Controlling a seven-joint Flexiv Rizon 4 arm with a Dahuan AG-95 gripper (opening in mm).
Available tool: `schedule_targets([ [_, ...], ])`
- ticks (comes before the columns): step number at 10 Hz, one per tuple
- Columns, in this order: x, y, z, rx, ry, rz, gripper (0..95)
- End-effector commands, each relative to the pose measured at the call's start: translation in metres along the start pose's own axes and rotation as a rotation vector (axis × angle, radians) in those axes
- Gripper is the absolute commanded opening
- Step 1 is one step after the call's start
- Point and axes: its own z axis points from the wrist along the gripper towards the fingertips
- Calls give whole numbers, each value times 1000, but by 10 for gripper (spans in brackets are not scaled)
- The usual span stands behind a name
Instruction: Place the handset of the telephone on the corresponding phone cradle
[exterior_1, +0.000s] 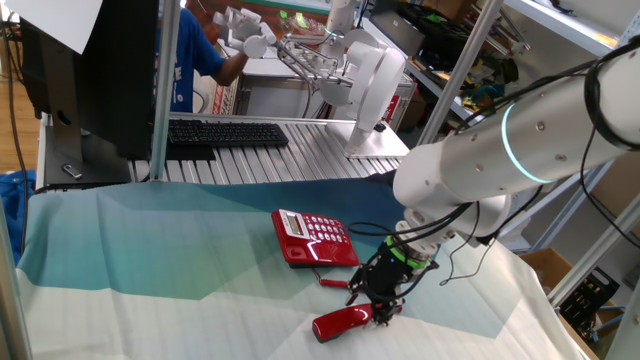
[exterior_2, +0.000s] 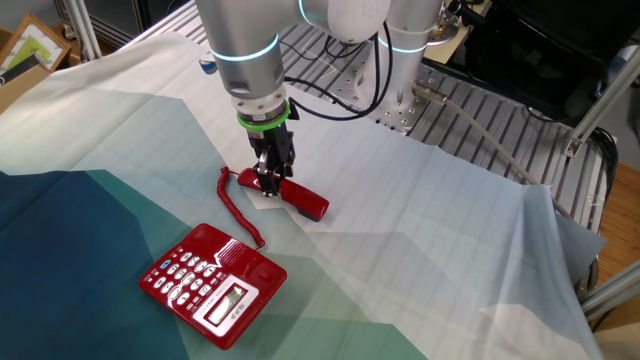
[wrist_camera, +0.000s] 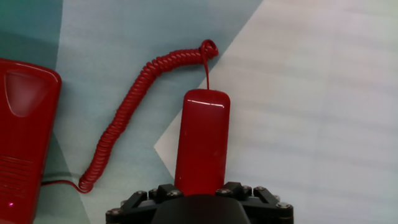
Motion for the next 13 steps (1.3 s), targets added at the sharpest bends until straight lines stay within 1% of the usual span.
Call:
schedule_targets([
  [1,-1,1,1,1,-1,-4,570],
  [5,-1,1,2,-8,-3,-6,570],
  [8,0,-2,6,-25,-2,-5,570],
  [9,1,-4,8,-27,-2,-5,570],
  [12,2,-5,9,-41,-1,-6,570],
  [13,2,-5,9,-42,0,-9,380],
])
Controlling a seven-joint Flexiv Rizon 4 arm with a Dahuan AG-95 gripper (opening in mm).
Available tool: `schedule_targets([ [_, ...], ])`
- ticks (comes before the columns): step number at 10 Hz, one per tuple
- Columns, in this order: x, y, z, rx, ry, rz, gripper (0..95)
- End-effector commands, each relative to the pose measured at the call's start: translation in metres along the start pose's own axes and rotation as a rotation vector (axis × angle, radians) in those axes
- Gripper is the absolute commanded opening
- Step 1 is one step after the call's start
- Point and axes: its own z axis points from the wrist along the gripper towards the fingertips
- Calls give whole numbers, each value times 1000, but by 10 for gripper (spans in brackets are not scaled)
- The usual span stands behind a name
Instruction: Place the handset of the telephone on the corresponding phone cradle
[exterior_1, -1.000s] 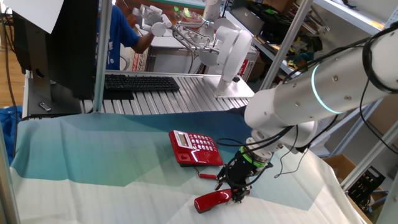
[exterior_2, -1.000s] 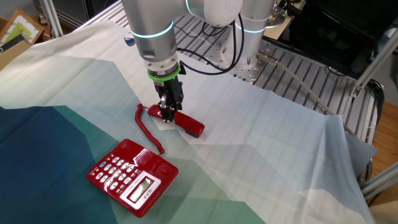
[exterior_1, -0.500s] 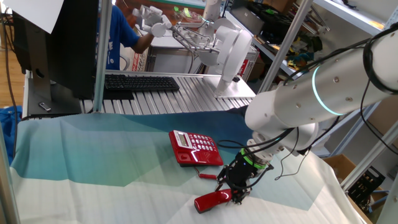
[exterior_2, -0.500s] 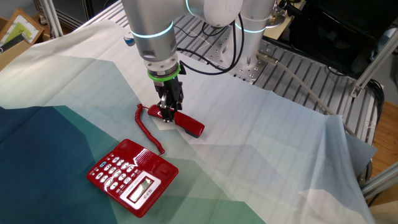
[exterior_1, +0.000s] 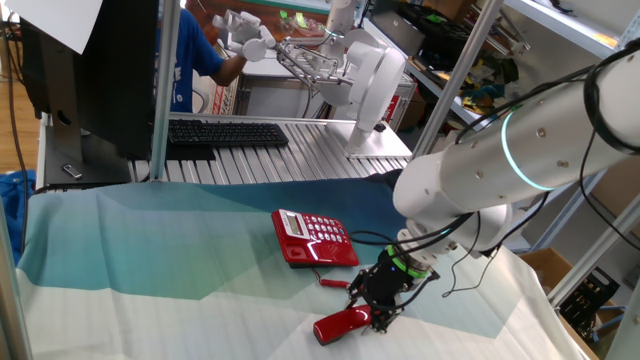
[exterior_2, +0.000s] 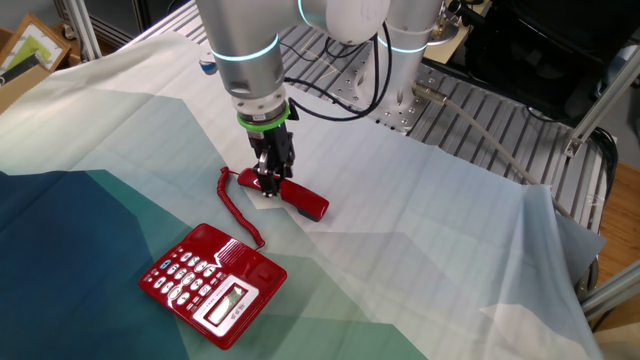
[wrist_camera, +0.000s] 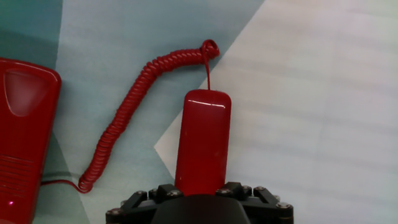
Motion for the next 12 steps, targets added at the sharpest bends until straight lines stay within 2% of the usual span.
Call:
schedule_targets([
  [1,0,0,0,1,-1,-4,190],
  [2,0,0,0,-2,-1,-4,190],
  [3,0,0,0,-4,-1,-4,0],
  [5,0,0,0,-8,9,-6,0],
  [6,0,0,0,-17,10,-4,0],
  [8,0,0,0,-14,0,-8,0],
  [10,0,1,-1,-23,8,-1,0],
  [12,1,1,-2,-14,3,-5,0],
])
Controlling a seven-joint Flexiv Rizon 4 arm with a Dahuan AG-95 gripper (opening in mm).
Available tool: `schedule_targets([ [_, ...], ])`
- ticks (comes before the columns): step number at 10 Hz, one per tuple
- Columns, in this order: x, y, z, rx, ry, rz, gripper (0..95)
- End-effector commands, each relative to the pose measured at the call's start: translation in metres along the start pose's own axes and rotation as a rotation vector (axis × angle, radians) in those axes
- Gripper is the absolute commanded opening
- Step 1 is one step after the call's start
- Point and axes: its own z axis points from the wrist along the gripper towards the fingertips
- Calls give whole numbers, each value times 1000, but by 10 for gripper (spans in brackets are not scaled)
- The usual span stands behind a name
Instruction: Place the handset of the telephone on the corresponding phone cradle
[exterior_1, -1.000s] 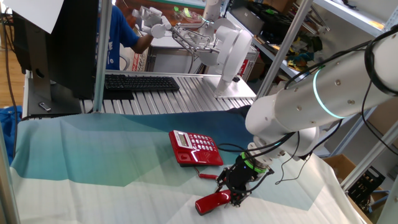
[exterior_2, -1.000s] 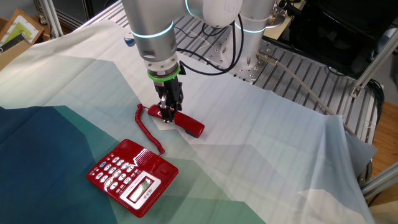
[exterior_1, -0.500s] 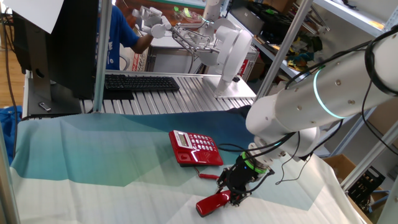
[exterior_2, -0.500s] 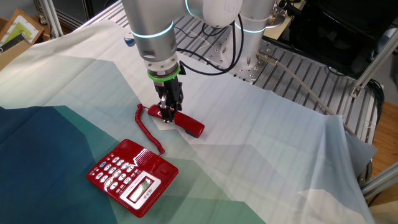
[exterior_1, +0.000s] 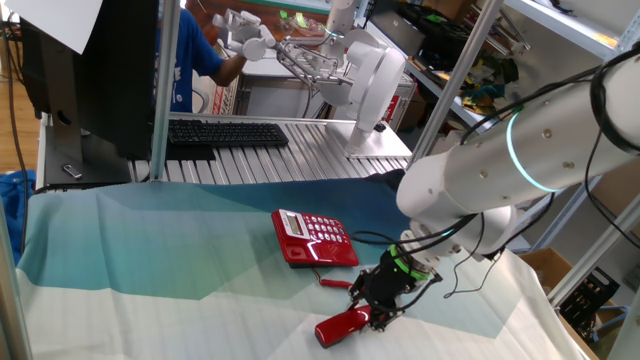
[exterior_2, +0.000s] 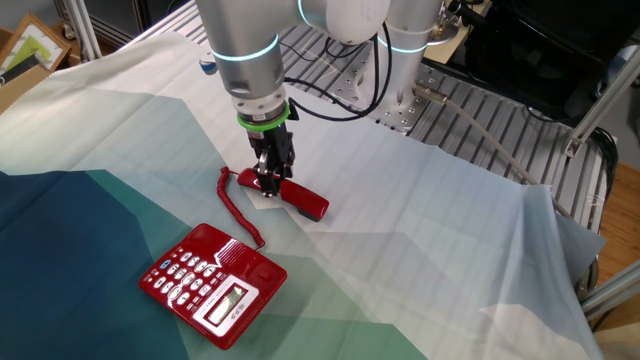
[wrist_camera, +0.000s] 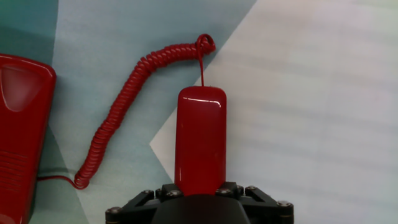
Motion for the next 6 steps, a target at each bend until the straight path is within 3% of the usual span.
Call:
schedule_targets([
  [1,0,1,0,16,-7,-3,0],
  [3,3,3,-7,42,-7,1,0],
  [6,4,4,-11,57,-5,-2,0],
])
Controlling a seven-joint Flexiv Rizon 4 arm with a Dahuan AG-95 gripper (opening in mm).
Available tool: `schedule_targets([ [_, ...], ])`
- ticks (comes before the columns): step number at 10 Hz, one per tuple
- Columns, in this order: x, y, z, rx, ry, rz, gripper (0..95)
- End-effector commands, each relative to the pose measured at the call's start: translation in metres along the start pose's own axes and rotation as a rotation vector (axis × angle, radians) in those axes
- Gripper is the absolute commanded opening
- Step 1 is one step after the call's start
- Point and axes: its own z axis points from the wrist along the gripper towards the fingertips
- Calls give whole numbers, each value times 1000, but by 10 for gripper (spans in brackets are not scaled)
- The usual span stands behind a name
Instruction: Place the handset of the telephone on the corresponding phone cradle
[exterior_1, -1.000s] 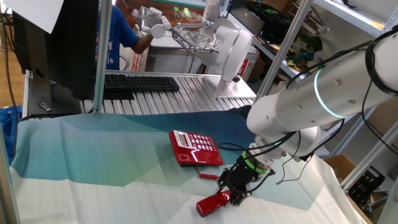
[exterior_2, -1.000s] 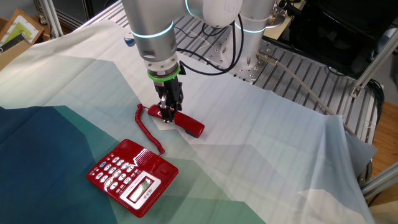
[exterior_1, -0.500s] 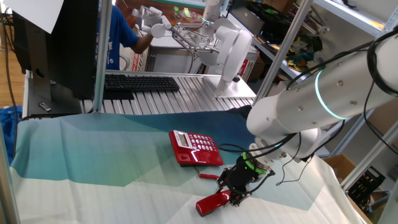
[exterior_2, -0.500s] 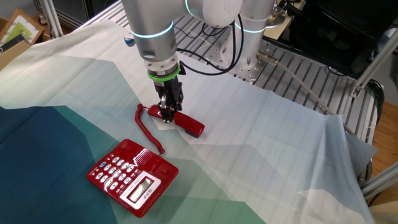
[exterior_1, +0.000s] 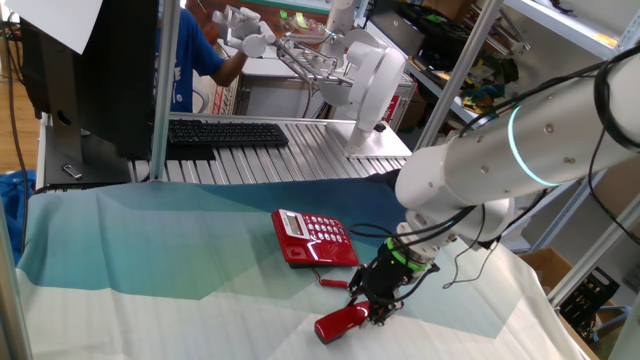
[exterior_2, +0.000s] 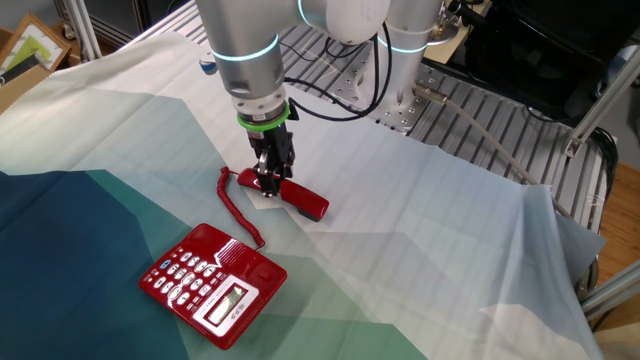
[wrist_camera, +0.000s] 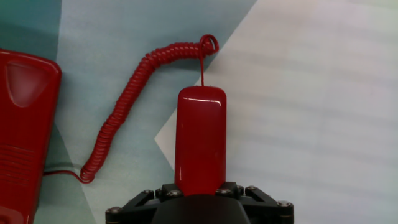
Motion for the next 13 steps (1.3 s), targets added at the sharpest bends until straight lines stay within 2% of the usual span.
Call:
schedule_targets([
  [1,1,0,-2,15,2,-6,0],
  [6,3,-2,-17,58,21,-16,0],
  [10,3,-5,-31,79,34,-18,0],
  [12,3,-7,-36,89,31,-34,0],
  [13,3,-8,-40,91,19,-51,0],
])
